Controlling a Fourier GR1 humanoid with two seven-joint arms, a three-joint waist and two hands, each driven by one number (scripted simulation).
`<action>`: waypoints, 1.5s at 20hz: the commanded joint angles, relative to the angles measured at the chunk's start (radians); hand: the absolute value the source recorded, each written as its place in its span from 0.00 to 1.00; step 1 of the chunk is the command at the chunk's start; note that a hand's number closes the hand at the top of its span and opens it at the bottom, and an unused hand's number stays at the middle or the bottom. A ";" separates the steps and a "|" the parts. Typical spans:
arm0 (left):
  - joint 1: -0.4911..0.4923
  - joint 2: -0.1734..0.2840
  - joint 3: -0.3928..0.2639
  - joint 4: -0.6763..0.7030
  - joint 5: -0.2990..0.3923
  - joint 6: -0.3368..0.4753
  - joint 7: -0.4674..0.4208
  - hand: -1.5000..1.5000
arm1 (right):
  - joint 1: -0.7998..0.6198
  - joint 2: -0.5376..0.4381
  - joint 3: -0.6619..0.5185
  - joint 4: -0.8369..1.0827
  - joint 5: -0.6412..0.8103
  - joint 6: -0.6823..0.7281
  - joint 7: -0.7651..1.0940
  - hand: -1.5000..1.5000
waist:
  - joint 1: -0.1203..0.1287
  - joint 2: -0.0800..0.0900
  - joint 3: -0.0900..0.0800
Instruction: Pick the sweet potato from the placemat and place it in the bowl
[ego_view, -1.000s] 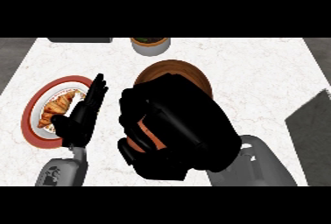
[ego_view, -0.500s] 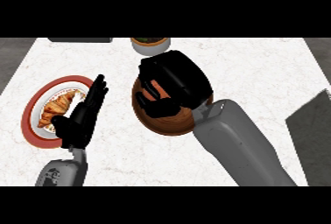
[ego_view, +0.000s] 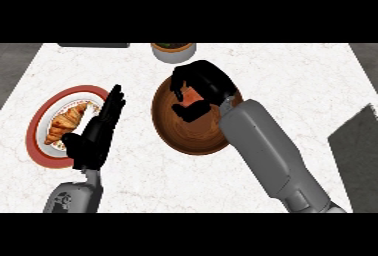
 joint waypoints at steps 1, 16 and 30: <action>0.010 -0.005 0.000 -0.012 0.000 0.005 0.014 0.50 | 0.016 -0.023 -0.035 0.129 -0.068 0.101 -0.139 0.00 | -0.001 0.000 0.000; -0.005 0.031 0.048 0.023 0.018 -0.026 -0.011 0.50 | -0.087 -0.041 -0.301 0.150 -0.373 0.187 -0.251 0.00 | -0.017 -0.005 0.000; -0.009 -0.010 0.011 -0.052 -0.013 0.009 0.055 0.50 | -0.087 -0.206 -0.428 0.315 -0.529 0.505 -0.290 0.00 | -0.009 -0.002 0.000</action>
